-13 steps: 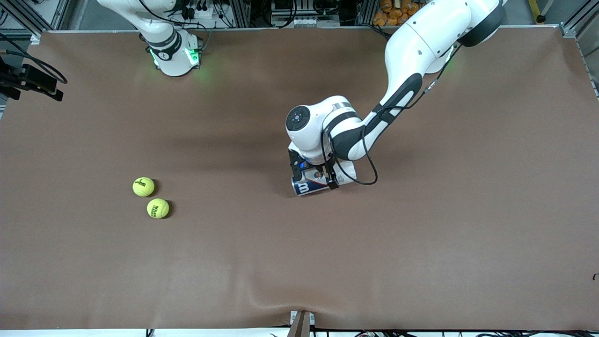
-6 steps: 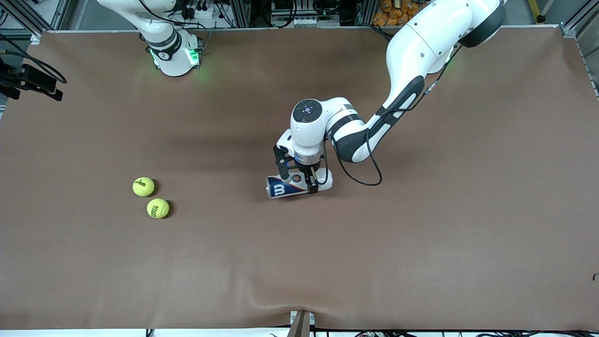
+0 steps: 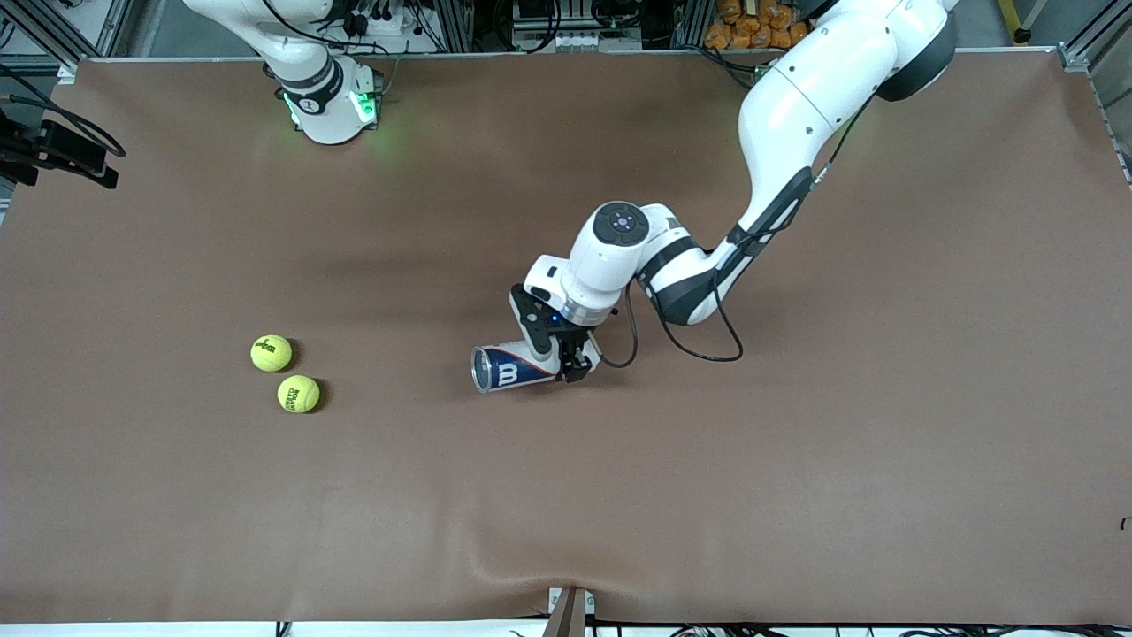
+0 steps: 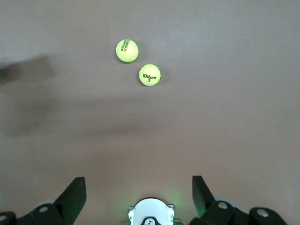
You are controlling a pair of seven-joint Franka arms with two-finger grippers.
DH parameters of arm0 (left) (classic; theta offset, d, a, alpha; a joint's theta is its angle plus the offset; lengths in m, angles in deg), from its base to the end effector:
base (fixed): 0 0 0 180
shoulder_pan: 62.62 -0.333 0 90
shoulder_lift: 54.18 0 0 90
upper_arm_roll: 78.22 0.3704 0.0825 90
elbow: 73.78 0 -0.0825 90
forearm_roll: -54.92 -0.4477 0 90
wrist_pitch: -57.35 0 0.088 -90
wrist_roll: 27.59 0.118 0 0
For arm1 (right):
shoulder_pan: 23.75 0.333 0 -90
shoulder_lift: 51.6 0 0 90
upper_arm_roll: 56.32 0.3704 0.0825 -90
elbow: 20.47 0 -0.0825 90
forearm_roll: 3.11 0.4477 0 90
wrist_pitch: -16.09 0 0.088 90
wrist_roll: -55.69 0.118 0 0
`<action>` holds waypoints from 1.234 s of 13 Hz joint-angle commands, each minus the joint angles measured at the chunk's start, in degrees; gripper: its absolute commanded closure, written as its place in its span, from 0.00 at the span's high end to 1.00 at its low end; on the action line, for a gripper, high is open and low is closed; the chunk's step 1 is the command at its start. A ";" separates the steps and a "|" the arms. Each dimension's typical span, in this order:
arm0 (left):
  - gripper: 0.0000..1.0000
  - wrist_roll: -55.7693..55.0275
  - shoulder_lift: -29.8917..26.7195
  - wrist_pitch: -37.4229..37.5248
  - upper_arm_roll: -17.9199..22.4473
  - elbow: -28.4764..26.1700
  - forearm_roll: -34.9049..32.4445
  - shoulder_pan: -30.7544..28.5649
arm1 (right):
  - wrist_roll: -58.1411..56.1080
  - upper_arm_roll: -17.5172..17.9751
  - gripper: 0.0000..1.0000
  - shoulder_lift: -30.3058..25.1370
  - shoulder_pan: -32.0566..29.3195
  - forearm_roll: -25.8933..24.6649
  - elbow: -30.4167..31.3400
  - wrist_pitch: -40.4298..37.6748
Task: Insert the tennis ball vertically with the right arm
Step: 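Carry the upright can with the left gripper toward the table middle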
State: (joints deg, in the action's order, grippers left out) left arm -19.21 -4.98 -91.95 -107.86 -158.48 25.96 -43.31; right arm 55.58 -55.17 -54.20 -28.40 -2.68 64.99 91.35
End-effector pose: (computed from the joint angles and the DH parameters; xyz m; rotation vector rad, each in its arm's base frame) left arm 0.6154 -0.5711 0.2385 2.4608 -1.6096 0.5489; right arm 0.5702 -0.0335 0.7157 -3.1228 0.0903 0.2071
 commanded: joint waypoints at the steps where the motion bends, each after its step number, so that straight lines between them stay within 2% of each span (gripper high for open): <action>1: 0.75 -0.02 0.80 -4.74 -0.32 0.50 4.60 0.37 | -0.24 -0.01 1.00 0.49 -0.37 0.54 -1.17 -0.99; 4: 0.74 -1.25 1.95 -9.68 -0.32 0.50 5.58 1.69 | -0.24 -0.01 1.00 0.49 -0.37 0.54 -1.17 -0.99; 11: 0.72 -11.70 0.28 -9.60 1.60 0.94 4.70 3.97 | -0.59 -0.01 1.00 0.76 -0.28 -0.17 -1.17 -0.73; 16: 0.71 -27.76 -3.67 -9.60 12.31 1.03 4.53 14.94 | -0.51 -0.01 1.00 0.76 -0.37 -0.17 -1.17 -0.73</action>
State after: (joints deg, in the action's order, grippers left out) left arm -40.36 -5.87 -101.41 -100.57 -156.83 30.44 -33.37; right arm 55.56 -55.27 -54.01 -28.42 -2.75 64.99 91.25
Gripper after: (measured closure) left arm 0.286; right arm 0.000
